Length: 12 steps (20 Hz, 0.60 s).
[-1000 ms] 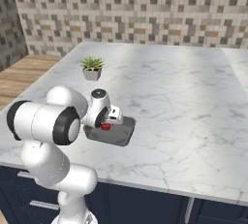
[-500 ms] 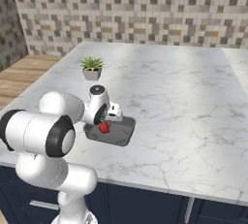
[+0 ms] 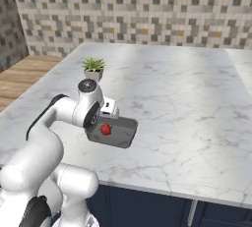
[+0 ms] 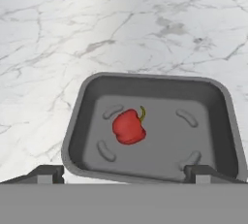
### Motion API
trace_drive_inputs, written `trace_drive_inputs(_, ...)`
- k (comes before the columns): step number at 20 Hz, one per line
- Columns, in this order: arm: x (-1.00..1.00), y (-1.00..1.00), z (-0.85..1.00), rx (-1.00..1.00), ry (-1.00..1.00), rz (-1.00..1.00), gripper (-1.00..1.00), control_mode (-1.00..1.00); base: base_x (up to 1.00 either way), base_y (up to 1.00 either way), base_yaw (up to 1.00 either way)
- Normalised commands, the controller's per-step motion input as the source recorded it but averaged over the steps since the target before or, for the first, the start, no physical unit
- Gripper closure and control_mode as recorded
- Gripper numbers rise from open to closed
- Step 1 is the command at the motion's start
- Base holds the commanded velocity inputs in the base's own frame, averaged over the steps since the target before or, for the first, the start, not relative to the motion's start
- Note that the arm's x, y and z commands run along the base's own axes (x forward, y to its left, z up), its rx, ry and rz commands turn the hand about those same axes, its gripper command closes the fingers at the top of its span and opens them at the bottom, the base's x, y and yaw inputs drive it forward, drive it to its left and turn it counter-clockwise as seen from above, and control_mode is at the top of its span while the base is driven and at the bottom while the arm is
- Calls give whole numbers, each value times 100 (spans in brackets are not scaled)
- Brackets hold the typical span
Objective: Take the bell pepper and lemon wedge out of the freezer and place them in the tupperware container on the counter. Then put the tupperware containing the vegetables back in the freezer.
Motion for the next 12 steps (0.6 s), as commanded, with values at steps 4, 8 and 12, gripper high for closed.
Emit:
trace_drive_inputs(4, -90, 0, 100, 1, 2, -6, -100, -100, 0, 0, 0)
trace_drive_inputs(8, -79, 0, 100, 1, 13, -8, -100, -100, 0, 0, 0)
trace_drive_inputs(12, -73, 0, 100, 0, 33, -7, -100, -100, 0, 0, 0)
